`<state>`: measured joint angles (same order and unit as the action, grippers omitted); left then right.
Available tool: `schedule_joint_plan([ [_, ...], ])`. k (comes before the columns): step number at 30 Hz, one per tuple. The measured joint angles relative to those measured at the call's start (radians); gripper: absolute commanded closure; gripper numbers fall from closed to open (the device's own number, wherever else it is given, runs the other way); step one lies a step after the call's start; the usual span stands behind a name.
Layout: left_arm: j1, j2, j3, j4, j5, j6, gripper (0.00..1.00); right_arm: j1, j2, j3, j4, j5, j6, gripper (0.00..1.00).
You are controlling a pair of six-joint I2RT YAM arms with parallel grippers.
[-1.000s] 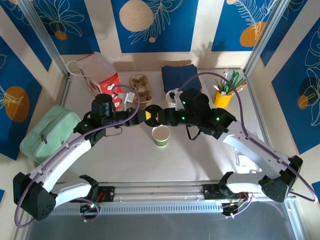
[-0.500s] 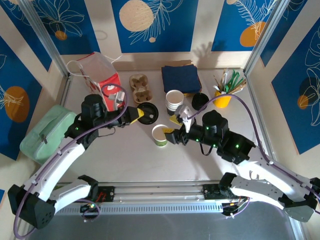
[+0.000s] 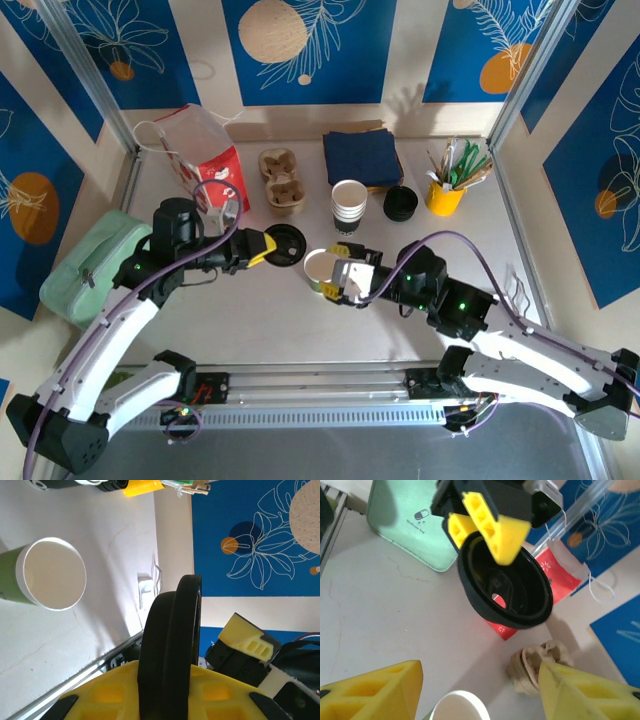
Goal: Pack the takeout coffee
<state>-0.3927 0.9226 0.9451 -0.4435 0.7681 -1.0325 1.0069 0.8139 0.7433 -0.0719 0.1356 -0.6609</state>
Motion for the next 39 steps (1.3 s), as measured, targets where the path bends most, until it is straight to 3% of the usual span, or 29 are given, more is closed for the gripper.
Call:
schedule_joint_plan([
  [13,0.003,0.001,-0.016,0.008,0.052,-0.049,0.93,0.091,0.128,-0.014,0.228,0.158,-0.245,0.46],
  [19,0.003,0.001,-0.016,-0.014,0.051,-0.044,0.93,0.093,0.129,-0.014,0.245,0.179,-0.283,0.55],
  [31,0.003,0.001,-0.016,-0.018,0.051,-0.044,0.94,0.093,0.161,-0.011,0.243,0.196,-0.324,0.55],
  [39,0.004,0.001,-0.016,-0.01,0.051,-0.046,0.95,0.093,0.19,0.011,0.238,0.206,-0.344,0.7],
])
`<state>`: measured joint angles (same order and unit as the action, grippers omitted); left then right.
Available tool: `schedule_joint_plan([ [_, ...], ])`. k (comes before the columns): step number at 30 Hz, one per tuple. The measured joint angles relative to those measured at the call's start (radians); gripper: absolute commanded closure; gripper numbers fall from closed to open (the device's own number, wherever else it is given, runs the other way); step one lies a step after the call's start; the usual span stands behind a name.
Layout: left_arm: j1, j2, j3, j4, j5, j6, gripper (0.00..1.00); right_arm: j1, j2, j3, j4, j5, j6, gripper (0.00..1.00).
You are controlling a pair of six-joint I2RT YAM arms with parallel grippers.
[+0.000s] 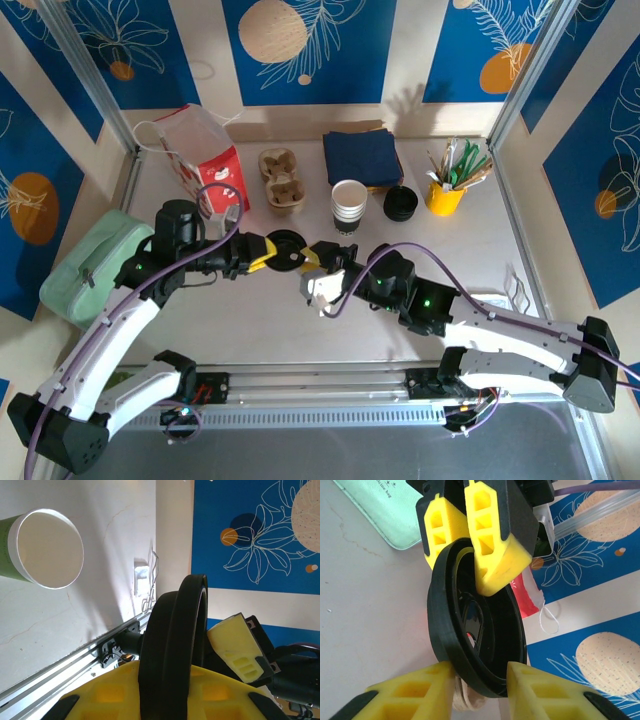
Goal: Pack the takeout coffee
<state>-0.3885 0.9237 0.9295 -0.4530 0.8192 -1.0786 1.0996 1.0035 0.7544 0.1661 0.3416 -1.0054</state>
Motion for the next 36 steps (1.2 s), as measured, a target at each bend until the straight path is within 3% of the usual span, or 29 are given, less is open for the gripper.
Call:
schedule_joint_plan([
  [8,0.003,0.0,0.0,0.003,0.0,-0.006,0.95,0.0,0.012,0.013,-0.014,0.0,-0.005,0.71],
  [23,0.01,0.0,-0.014,0.02,-0.01,-0.025,0.9,0.014,0.054,0.059,-0.082,0.065,-0.069,0.84],
  [28,0.013,0.0,-0.019,0.02,-0.016,-0.032,0.72,0.016,0.063,0.063,-0.097,0.079,-0.075,0.92],
  [33,0.013,-0.023,-0.019,0.035,-0.016,-0.024,0.32,0.021,0.068,0.064,-0.107,0.075,-0.06,0.96],
  [36,0.013,-0.066,-0.018,0.035,-0.032,-0.003,0.19,0.021,0.067,0.064,-0.12,0.069,-0.037,0.98],
])
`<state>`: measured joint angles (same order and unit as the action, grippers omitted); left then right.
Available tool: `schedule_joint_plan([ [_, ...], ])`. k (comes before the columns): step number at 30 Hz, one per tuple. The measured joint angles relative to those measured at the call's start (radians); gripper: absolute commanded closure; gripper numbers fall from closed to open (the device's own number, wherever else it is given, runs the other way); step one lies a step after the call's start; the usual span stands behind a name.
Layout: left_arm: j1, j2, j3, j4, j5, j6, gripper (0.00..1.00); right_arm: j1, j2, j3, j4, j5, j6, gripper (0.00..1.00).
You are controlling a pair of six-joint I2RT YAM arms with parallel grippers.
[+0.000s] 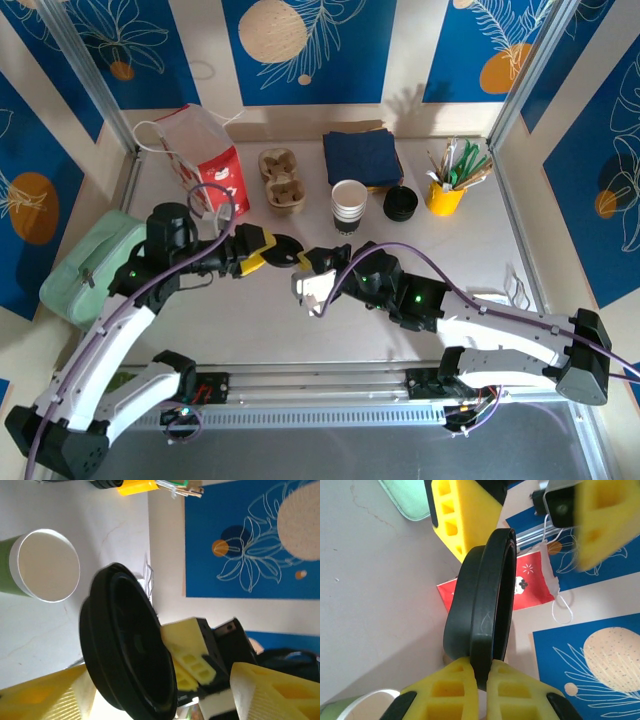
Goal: Pack the takeout coffee
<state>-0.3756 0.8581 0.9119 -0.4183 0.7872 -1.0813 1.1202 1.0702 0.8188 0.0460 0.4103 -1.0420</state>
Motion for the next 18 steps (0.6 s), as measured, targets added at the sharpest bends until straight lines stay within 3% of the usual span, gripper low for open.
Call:
schedule_joint_plan([
  [12,0.009,-0.086,0.084,-0.155,-0.172,0.164,0.12,-0.001,-0.015,0.051,-0.127,-0.063,0.161,1.0],
  [18,0.01,-0.124,0.144,-0.33,-0.421,0.256,0.07,-0.001,-0.015,0.089,-0.207,-0.063,0.298,1.0],
])
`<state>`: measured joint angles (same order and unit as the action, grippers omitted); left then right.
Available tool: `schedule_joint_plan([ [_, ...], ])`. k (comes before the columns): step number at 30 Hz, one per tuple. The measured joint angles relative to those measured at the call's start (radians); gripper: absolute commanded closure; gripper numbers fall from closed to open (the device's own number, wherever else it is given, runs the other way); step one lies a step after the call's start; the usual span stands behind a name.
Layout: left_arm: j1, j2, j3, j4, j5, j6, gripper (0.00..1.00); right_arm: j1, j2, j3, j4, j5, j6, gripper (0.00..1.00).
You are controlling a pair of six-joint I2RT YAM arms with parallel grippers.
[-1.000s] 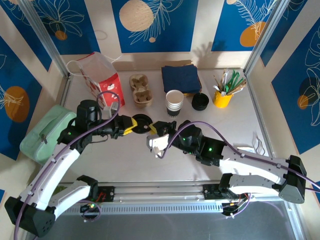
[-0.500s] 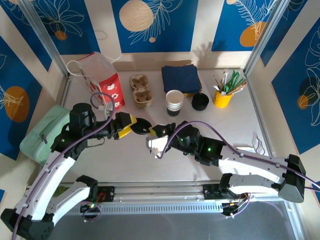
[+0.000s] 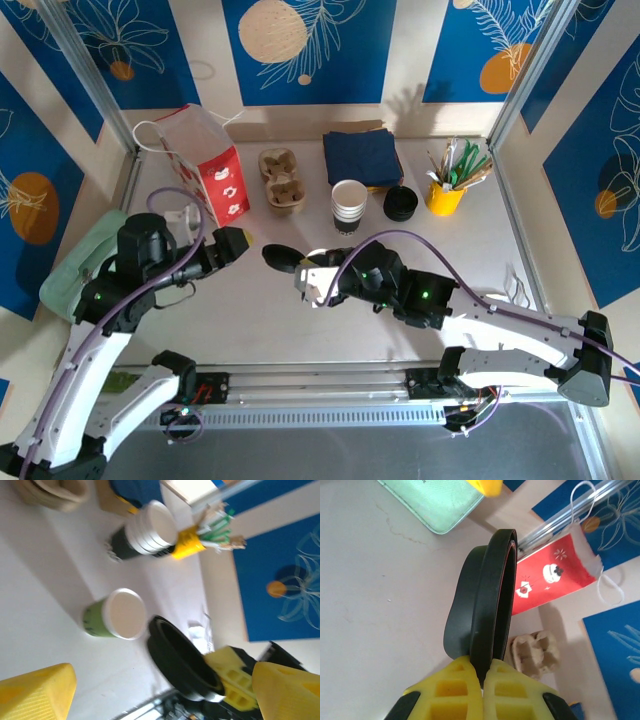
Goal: Pack the takeout coffee
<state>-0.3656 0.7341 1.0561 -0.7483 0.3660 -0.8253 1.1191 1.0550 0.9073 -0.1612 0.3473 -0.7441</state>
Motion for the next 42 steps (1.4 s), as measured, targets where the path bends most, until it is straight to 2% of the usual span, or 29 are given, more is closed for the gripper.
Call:
schedule_joint_plan([
  [5,0.001,-0.068,-0.001,-0.056,-0.155,0.043,0.05,0.0,0.0,0.053,-0.068,-0.037,0.173,1.0],
  [11,0.001,-0.107,-0.004,-0.06,-0.223,0.068,0.05,-0.029,0.0,0.095,-0.135,-0.093,0.416,1.0],
  [18,0.001,-0.095,-0.033,-0.053,-0.231,0.076,0.04,-0.209,-0.009,0.189,-0.227,-0.288,0.774,1.0],
  [28,0.001,-0.076,-0.057,-0.03,-0.222,0.076,0.04,-0.458,-0.055,0.188,-0.286,-0.634,1.236,1.0],
  [33,0.001,-0.056,-0.067,-0.007,-0.208,0.075,0.04,-0.595,-0.071,0.086,-0.251,-0.789,1.459,1.0],
  [38,0.001,-0.044,-0.073,0.009,-0.194,0.072,0.04,-0.643,-0.05,-0.03,-0.234,-0.861,1.614,1.0],
  [42,0.001,-0.038,-0.074,0.01,-0.187,0.071,0.04,-0.667,-0.025,-0.119,-0.14,-0.92,1.725,1.0],
])
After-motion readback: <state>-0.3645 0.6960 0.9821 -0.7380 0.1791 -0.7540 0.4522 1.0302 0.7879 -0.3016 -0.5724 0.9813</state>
